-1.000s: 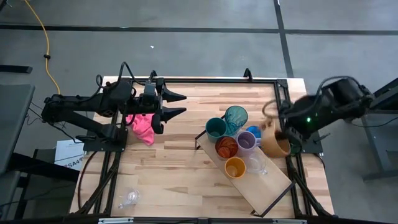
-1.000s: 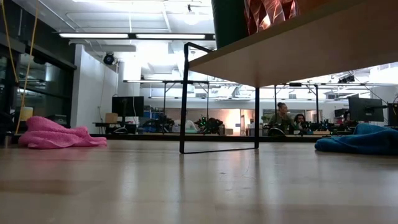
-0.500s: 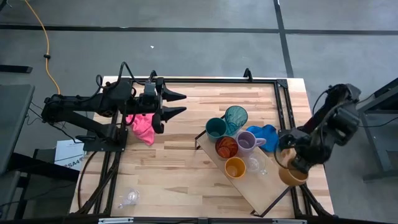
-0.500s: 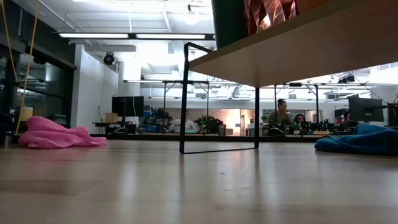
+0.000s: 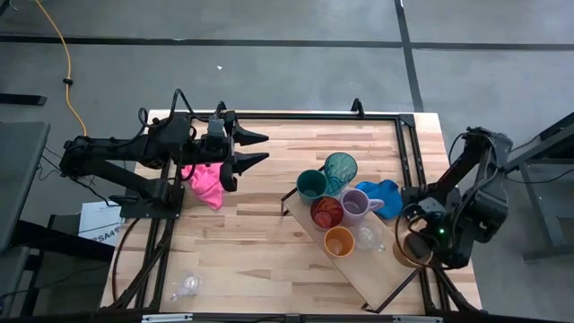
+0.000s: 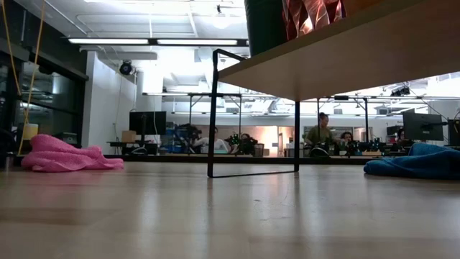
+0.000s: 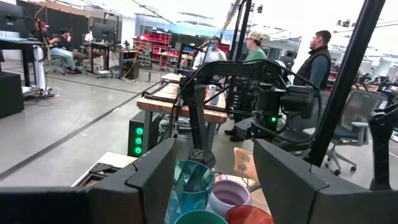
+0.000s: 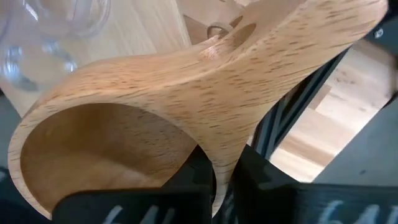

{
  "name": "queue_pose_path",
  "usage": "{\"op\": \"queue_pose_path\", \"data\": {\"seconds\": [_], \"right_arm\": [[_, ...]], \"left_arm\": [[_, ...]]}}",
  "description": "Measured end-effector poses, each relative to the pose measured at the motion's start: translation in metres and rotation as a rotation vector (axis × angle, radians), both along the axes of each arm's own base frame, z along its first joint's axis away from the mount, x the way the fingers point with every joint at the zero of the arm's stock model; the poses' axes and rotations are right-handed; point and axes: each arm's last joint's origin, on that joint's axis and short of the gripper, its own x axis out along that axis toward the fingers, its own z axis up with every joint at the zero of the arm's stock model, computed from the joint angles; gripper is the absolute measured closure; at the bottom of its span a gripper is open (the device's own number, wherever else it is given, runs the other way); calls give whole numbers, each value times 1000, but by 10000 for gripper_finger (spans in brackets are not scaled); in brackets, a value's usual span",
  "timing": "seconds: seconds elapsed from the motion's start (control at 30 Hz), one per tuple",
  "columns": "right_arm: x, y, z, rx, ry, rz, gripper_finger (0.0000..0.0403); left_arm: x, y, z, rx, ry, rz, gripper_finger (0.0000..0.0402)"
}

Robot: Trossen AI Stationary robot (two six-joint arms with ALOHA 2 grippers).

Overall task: Stack small to large cups/mugs on shelf
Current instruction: Put the brown mug on the shelf

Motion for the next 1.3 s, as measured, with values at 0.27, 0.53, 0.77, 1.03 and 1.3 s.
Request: {"op": "queue_pose_path", "data": {"seconds": [0.27,0.53,0.77,1.03,1.3], "right_arm": [[6,10,-7,-24,42,-86,400],[22,23,-17,-24,46,-117,400],[31,32,-25,-44,75,-137,400],[34,38,-31,-55,134,-156,394],[37,38,-31,-42,129,-175,372]], "left_arm": [[0,0,0,-3,-1,0,197],[0,0,0,-3,-1,-1,197],[0,0,0,-3,-1,-1,197],[0,0,0,-3,-1,-1,197],[0,0,0,-3,0,-1,197]]}}
